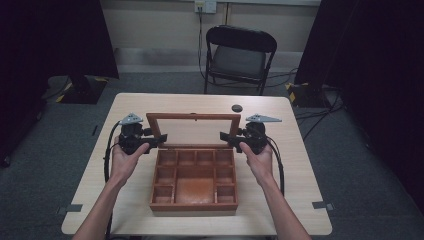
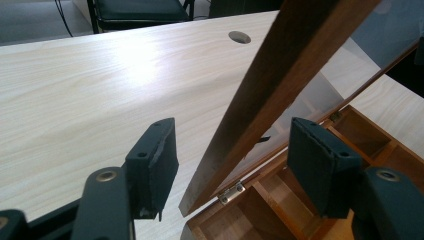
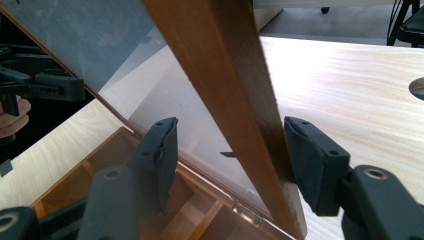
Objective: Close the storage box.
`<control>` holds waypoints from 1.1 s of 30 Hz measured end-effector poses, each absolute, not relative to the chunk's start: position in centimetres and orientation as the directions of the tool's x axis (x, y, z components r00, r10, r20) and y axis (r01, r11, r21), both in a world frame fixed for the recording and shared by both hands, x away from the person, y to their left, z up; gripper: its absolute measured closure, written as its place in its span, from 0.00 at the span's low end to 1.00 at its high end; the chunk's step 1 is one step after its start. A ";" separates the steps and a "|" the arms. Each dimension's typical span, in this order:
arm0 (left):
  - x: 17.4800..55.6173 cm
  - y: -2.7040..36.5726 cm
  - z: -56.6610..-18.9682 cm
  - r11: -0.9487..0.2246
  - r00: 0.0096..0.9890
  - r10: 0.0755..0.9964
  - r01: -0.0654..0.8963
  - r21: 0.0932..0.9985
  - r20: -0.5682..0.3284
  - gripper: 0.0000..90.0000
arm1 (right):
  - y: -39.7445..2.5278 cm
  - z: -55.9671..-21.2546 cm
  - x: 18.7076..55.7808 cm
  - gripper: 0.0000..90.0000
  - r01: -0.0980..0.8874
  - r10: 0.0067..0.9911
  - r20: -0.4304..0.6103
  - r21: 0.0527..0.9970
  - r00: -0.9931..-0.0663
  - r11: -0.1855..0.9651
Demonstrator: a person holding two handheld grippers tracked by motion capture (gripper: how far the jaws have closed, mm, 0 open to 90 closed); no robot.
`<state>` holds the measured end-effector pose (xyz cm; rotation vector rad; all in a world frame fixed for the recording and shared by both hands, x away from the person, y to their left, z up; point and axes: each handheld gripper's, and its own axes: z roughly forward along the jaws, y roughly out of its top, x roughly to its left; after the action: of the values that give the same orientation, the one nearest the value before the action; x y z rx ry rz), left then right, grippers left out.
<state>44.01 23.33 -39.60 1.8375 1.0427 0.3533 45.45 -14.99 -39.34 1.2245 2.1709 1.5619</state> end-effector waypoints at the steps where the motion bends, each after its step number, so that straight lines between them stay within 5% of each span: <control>1: 43.9 23.3 -39.6 -0.175 0.595 0.780 0.504 0.846 -0.194 0.41 | -15.0 -39.3 45.4 0.44 0.503 0.717 0.289 0.858 -0.635 0.100; 33: 40.6 23.5 -40.0 -0.185 0.605 0.776 0.487 0.854 -0.177 0.38 | -16.0 -39.5 42.5 0.41 0.492 0.720 0.269 0.863 -0.639 0.114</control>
<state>40.65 23.46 -40.03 1.8398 1.0198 0.3659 42.52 -15.99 -39.46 1.2067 2.1714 1.5401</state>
